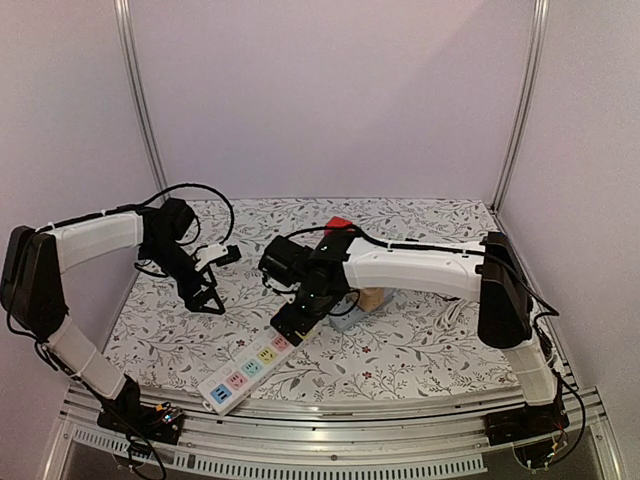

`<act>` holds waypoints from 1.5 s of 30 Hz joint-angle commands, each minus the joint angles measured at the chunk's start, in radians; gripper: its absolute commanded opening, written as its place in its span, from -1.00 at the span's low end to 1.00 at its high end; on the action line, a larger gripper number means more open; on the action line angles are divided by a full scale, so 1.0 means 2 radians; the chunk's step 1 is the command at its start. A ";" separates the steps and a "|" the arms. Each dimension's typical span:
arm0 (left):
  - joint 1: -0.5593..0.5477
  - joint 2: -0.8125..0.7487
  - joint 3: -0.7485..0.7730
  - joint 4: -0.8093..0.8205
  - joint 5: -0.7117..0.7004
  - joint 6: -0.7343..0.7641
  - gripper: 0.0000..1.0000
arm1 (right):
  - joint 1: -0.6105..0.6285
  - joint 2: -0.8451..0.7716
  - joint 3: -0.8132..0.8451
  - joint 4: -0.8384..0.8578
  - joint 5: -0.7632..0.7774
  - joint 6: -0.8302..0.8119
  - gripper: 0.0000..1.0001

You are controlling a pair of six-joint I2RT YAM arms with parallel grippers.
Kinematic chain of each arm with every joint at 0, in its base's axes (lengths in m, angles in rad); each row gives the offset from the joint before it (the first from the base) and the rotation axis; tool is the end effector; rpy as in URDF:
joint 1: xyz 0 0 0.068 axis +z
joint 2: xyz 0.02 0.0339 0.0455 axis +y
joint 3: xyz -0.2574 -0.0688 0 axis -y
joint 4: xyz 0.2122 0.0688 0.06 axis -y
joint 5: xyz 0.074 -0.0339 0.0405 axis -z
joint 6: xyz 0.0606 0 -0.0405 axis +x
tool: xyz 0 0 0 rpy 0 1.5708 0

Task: Insert the plug
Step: Insert the plug into the socket, then pick up the plug from the center of the board.

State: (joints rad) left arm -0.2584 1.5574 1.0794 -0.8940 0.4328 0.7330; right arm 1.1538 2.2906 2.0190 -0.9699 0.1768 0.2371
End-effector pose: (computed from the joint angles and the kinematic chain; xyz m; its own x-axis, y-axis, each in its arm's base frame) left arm 0.2430 -0.0905 0.2001 -0.4956 0.7592 -0.4219 0.8661 0.4689 -0.1734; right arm 0.1934 0.4103 0.1814 -0.5785 -0.7351 -0.3534 -0.7625 0.6413 -0.0858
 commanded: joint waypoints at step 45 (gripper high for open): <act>0.136 -0.030 0.122 0.112 -0.003 -0.209 0.99 | -0.618 -0.002 -0.085 0.063 0.004 0.327 0.98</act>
State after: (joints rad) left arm 0.0174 1.5059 1.3373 -0.6537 0.4095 0.2874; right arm -0.0799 2.2238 1.8233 -0.7975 0.1749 0.8417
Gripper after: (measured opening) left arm 0.994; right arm 0.988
